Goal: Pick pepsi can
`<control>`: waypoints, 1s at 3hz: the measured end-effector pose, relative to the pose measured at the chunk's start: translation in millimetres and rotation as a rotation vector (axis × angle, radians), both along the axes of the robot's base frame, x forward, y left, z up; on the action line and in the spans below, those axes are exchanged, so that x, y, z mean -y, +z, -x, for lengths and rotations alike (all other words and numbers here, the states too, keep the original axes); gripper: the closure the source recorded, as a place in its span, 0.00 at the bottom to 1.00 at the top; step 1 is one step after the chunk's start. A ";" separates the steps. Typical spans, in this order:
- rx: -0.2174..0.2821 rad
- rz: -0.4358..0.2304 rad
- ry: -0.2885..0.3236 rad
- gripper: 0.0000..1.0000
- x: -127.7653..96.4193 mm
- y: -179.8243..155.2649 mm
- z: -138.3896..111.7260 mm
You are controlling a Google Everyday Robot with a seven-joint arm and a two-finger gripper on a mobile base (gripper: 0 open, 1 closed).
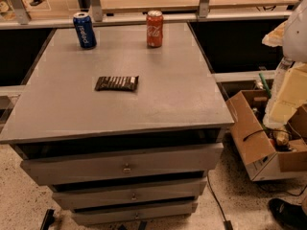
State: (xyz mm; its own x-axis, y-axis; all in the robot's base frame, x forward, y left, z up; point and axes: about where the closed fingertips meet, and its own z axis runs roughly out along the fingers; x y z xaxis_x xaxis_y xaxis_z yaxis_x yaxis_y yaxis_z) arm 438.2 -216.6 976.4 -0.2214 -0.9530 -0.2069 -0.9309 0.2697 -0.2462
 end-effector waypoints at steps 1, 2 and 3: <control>0.000 0.000 0.000 0.00 0.0 0.0 0.0; 0.012 -0.041 -0.016 0.00 -2.1 5.2 -2.9; 0.054 -0.172 -0.070 0.00 -10.8 19.7 -12.4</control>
Offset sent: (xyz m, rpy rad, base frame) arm 0.0072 0.0038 0.0076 0.1030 -0.0052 -0.0393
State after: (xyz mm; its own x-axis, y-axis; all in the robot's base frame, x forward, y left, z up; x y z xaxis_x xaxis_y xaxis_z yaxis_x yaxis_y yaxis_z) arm 450.5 -205.8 996.0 -0.2697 -0.8855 -0.3784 -0.8951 0.3754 -0.2406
